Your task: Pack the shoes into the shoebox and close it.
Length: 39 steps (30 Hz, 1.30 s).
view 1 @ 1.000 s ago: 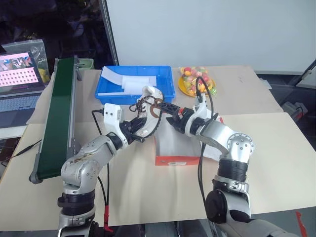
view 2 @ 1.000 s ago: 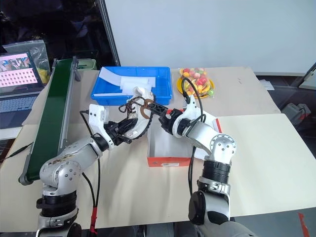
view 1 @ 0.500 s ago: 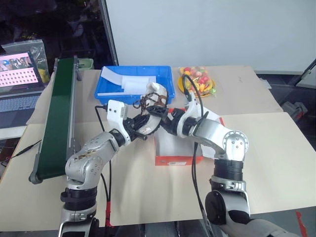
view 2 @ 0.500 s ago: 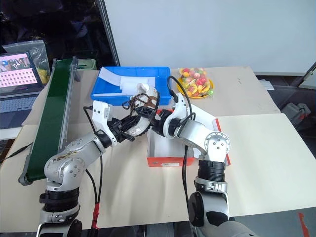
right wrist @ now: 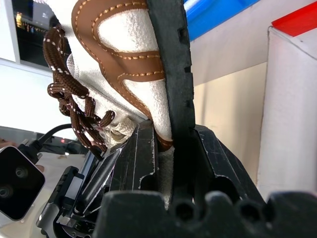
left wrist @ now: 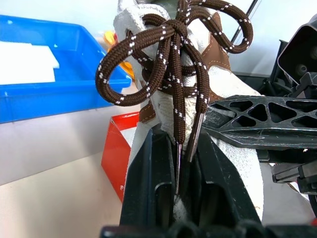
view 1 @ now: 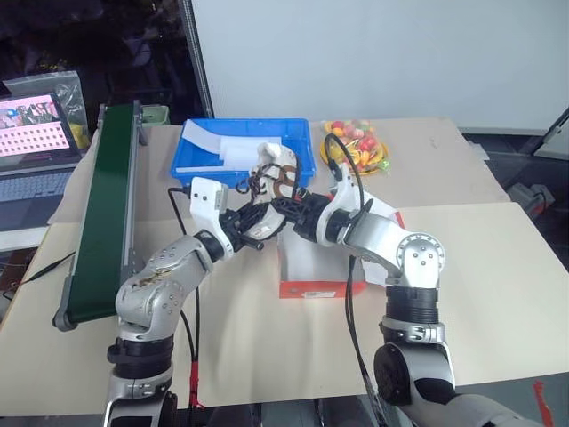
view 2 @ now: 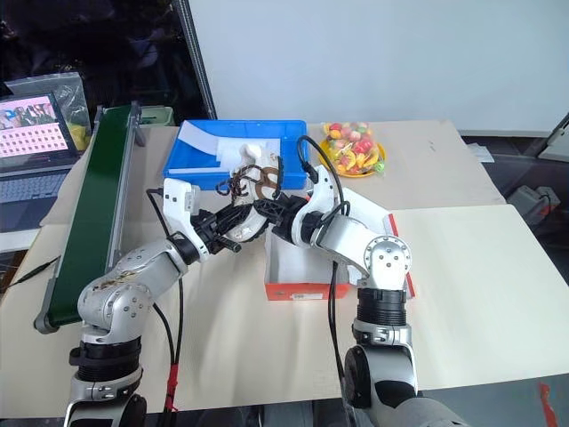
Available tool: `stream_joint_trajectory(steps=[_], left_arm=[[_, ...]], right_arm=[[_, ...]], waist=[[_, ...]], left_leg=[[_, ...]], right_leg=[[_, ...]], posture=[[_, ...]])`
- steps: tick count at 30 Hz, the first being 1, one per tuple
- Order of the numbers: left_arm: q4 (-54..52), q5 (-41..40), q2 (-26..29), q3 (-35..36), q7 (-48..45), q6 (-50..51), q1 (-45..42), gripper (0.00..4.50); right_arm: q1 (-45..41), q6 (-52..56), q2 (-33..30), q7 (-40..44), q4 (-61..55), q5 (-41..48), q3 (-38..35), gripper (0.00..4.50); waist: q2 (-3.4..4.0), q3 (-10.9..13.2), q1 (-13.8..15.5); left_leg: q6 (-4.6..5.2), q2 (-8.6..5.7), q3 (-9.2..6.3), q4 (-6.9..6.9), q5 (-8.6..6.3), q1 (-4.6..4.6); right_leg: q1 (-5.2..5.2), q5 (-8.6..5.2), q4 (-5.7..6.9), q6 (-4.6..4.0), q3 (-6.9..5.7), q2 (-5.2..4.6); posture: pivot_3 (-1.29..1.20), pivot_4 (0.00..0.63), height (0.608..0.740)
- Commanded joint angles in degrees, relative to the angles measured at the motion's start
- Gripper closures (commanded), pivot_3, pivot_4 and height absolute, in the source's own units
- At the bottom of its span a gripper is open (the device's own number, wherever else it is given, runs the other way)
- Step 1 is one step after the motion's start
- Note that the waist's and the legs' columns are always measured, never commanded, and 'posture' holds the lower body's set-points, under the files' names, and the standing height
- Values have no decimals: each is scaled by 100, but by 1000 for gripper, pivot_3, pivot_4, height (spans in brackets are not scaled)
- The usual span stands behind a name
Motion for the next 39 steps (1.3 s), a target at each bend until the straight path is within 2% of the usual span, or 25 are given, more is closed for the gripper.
stream_joint_trajectory(steps=[1,7,9,10,12,17,21,22,24,29,33,37,39], left_arm=[[-231,-52,62,-21,-19,-3,-47,4500],[-245,148,155,-171,-5,-133,-113,4500],[-279,278,201,-235,15,-226,-120,3563],[-285,328,221,-272,28,-226,-130,3385],[-299,285,191,-258,30,-202,-148,2627],[-278,323,184,-220,68,-248,-132,2627],[-292,380,208,-253,78,-292,-47,2627],[-291,393,203,-256,81,-309,-29,2627],[-283,412,178,-227,101,-337,-8,2627],[-136,445,159,-186,69,-446,-18,2627],[-54,471,112,-223,55,-503,-22,2627],[-135,444,55,-269,87,-500,62,2627],[-212,445,66,-271,91,-485,115,2627]], right_arm=[[-251,-309,-10,208,-176,187,-109,3713],[-291,-454,58,222,-201,71,-87,3713],[-271,-498,67,212,-232,41,-71,3753],[-261,-521,68,206,-245,31,-68,3753],[-220,-593,56,182,-287,-6,-71,3753],[-199,-758,-201,214,-335,-348,-88,3753],[-396,-796,-884,412,-265,-1006,-87,3753],[-440,-505,-1231,355,-381,-977,-103,3753],[-437,131,-1865,216,-698,-737,-115,3753],[-44,1189,-2777,-348,-1094,408,59,3753],[141,1159,-3090,-1013,-965,1306,373,3753],[467,275,-3265,-2481,-703,2799,894,3753],[420,80,-3381,-2724,-631,3041,1080,3753]], waist=[[0,0,-5],[0,0,-2],[0,0,-5],[0,0,-3],[0,0,0],[0,0,0],[1,1,22],[2,1,21],[7,4,34],[9,5,13],[9,6,15],[9,6,54],[9,6,59]], left_leg=[[0,0,0,0,0,0],[0,0,0,0,0,0],[0,0,0,-1,0,1],[0,0,0,-1,0,1],[0,0,0,-1,0,0],[0,0,0,-2,0,0],[1,-3,0,0,0,-1],[1,-4,0,1,0,-2],[2,-3,0,0,-1,-6],[7,9,5,-10,-4,-13],[12,9,13,-6,-6,-14],[18,8,14,2,-3,-14],[19,5,15,4,-4,-17]], right_leg=[[-1,0,0,0,0,0],[0,0,0,0,0,0],[0,0,0,0,0,0],[-1,0,0,0,0,0],[-1,0,0,0,-1,0],[-2,0,-1,0,-1,0],[1,0,-1,0,-1,-1],[0,0,-2,0,-1,-1],[-1,0,-4,0,-1,-2],[3,0,-34,0,1,-1],[10,0,-42,0,6,-2],[14,2,-42,4,5,-4],[13,3,-43,5,5,-5]], posture=[[0,150,724],[0,150,724],[0,150,724],[0,150,724],[0,150,724],[0,150,724],[0,150,724],[0,150,724],[0,150,724],[0,150,724],[0,150,724],[0,150,724],[0,150,724]])
